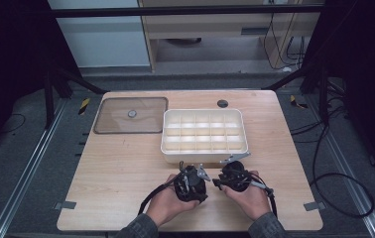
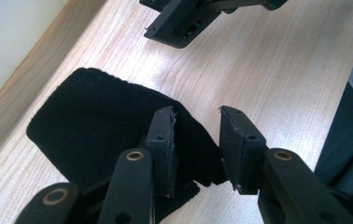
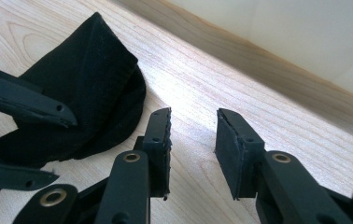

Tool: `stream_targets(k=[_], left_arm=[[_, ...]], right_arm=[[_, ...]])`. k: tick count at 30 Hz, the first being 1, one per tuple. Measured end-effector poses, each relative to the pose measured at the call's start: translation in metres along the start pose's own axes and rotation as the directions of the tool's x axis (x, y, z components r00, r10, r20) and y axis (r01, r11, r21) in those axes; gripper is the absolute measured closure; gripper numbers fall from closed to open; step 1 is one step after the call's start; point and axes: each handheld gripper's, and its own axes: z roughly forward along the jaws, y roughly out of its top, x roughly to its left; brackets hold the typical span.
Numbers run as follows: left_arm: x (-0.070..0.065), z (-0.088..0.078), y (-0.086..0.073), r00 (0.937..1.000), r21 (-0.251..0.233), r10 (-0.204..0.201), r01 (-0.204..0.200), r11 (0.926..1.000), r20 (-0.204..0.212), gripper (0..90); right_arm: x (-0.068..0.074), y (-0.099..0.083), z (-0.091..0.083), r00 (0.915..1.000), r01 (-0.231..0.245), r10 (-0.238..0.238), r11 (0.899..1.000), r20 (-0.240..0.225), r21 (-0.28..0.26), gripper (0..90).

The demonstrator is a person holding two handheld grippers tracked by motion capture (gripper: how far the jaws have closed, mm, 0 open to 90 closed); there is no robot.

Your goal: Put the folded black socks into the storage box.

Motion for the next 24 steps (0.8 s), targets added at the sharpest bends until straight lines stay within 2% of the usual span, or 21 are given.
stream_targets(k=[10,15,21,24], left_arm=[[-0.001,-0.011,0.002,0.9999,-0.015,-0.008,0.007,0.9999,-0.014,63.6],[-0.005,-0.014,0.002,1.0000,-0.022,-0.003,0.003,0.9998,0.001,63.5],[-0.005,-0.012,0.003,1.0000,-0.015,-0.001,0.001,0.9999,0.002,63.3],[-0.004,-0.007,0.003,0.9996,-0.015,-0.013,0.014,0.9998,0.023,63.3]], right_arm=[[-0.001,0.001,-0.003,0.9999,-0.011,0.011,1.000,0.004,-0.007,63.2],[-0.002,0.002,-0.003,0.9999,-0.008,0.008,1.000,0.007,-0.008,61.3],[-0.001,0.003,-0.004,0.9999,-0.011,0.012,1.000,0.012,-0.008,60.0],[-0.001,0.003,-0.004,0.9998,-0.014,0.014,1.000,0.012,-0.007,59.6]])
